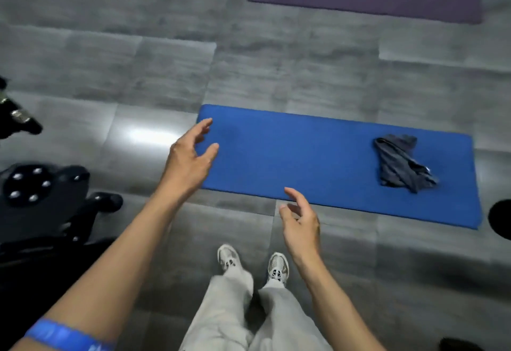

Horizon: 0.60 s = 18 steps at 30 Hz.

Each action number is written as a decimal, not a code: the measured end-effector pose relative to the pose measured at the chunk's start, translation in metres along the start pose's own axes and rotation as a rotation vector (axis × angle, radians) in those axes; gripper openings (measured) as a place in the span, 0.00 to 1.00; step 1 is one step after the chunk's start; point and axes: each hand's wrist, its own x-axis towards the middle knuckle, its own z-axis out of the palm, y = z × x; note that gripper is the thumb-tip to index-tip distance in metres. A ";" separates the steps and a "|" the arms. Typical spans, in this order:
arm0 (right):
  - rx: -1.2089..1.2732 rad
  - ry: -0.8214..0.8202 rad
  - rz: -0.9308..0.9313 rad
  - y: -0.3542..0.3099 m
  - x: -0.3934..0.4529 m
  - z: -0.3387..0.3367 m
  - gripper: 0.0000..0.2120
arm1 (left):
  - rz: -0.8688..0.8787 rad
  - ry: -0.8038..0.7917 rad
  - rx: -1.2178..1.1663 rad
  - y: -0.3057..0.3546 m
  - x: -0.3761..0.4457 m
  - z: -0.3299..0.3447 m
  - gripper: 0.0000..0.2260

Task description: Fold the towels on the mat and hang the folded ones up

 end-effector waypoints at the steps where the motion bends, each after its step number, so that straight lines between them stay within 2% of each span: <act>1: 0.027 0.020 0.004 -0.007 0.013 -0.008 0.15 | 0.026 -0.038 0.008 0.013 0.018 0.012 0.23; 8: 0.139 0.148 0.063 -0.062 0.130 -0.038 0.15 | 0.143 -0.245 0.057 0.086 0.155 0.086 0.23; 14: 0.130 0.287 0.102 -0.132 0.244 -0.062 0.17 | 0.282 -0.405 0.170 0.141 0.282 0.138 0.31; 18: 0.152 0.389 0.110 -0.171 0.312 -0.096 0.17 | 0.341 -0.512 0.175 0.190 0.359 0.178 0.31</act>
